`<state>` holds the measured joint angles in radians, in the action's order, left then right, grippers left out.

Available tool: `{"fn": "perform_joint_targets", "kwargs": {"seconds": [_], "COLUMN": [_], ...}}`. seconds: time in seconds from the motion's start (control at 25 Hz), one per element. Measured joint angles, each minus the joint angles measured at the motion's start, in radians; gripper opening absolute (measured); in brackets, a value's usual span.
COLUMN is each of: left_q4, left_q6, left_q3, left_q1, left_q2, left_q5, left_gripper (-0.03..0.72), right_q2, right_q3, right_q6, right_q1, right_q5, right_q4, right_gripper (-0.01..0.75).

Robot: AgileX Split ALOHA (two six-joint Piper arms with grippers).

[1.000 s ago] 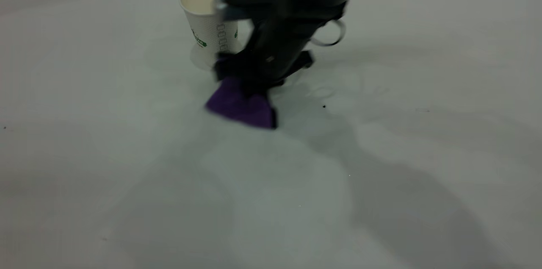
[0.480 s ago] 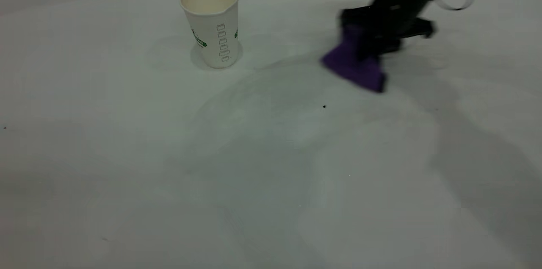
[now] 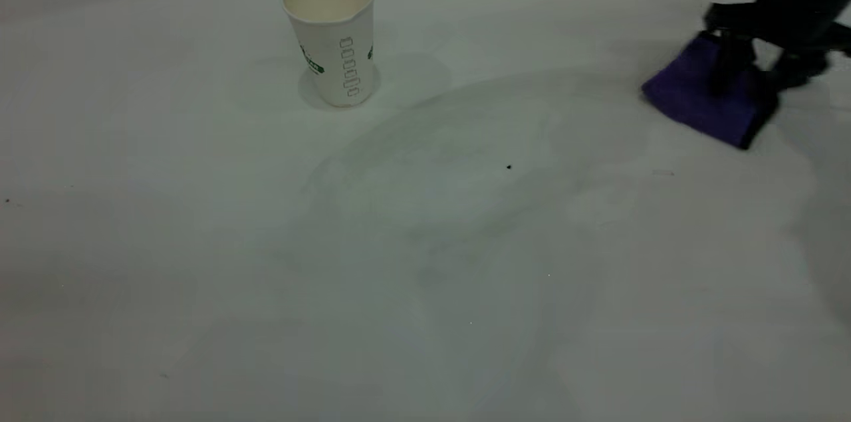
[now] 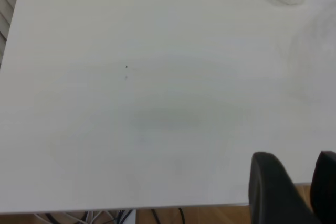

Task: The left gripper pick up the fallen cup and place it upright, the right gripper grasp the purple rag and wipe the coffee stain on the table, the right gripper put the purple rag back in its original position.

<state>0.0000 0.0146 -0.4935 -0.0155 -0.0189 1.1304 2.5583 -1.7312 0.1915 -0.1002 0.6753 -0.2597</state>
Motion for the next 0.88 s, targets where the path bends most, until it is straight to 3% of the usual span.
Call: {"fn": "perform_joint_targets", "kwargs": {"seconds": [0.04, 0.12, 0.48, 0.68, 0.88], "left_q4": [0.0, 0.0, 0.0, 0.0, 0.0], "left_q6": [0.0, 0.0, 0.0, 0.0, 0.0], "left_q3": [0.0, 0.0, 0.0, 0.0, 0.0], "left_q1": [0.0, 0.0, 0.0, 0.0, 0.0], "left_q2": [0.0, 0.0, 0.0, 0.0, 0.0], "left_q5": [0.0, 0.0, 0.0, 0.0, 0.0], "left_gripper": [0.252, 0.252, 0.252, 0.252, 0.252], "right_q2": [-0.016, -0.078, -0.549, -0.809, -1.05], "right_q3": [0.007, 0.015, 0.015, 0.055, 0.209], "right_q6": [0.008, 0.015, 0.018, 0.013, 0.006], "right_q1": [-0.004, -0.009, -0.005, 0.053, 0.101], "right_q5": [0.028, 0.089, 0.498, 0.54, 0.555], "right_q4": [0.02, 0.045, 0.058, 0.149, 0.181], "right_gripper": [0.68, 0.714, 0.726, 0.724, 0.72]}}
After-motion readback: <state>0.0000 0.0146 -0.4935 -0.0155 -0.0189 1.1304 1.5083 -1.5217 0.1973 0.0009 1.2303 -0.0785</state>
